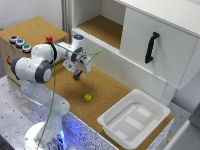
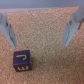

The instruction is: Take the purple block and rotate it right

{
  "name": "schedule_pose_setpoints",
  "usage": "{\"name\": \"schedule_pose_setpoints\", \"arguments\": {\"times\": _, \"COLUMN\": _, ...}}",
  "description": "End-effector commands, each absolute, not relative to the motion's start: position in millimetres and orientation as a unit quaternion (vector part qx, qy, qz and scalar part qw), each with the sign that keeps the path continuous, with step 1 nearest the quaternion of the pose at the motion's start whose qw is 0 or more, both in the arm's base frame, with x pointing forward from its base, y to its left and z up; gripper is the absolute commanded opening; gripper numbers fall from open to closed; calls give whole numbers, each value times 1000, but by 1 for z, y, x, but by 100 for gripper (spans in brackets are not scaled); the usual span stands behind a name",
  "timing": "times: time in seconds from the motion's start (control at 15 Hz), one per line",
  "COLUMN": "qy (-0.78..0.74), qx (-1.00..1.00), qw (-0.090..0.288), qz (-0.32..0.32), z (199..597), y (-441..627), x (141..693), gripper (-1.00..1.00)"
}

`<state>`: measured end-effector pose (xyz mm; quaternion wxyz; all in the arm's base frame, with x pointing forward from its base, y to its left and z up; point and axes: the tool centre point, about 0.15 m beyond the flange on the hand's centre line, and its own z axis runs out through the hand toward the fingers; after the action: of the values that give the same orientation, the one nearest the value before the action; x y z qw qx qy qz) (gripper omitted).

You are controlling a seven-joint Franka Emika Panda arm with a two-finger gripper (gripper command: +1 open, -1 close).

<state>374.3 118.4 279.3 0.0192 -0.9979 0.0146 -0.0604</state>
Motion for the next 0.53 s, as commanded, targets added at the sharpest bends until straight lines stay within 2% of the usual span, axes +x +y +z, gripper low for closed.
{"name": "schedule_pose_setpoints", "arguments": {"times": 0.0, "qy": 8, "qx": -998, "qw": 23, "qz": -60, "z": 276, "y": 128, "x": 375, "gripper": 100}}
{"name": "schedule_pose_setpoints", "arguments": {"times": 0.47, "qy": -11, "qx": -998, "qw": 27, "qz": -56, "z": 235, "y": 171, "x": 381, "gripper": 100}}
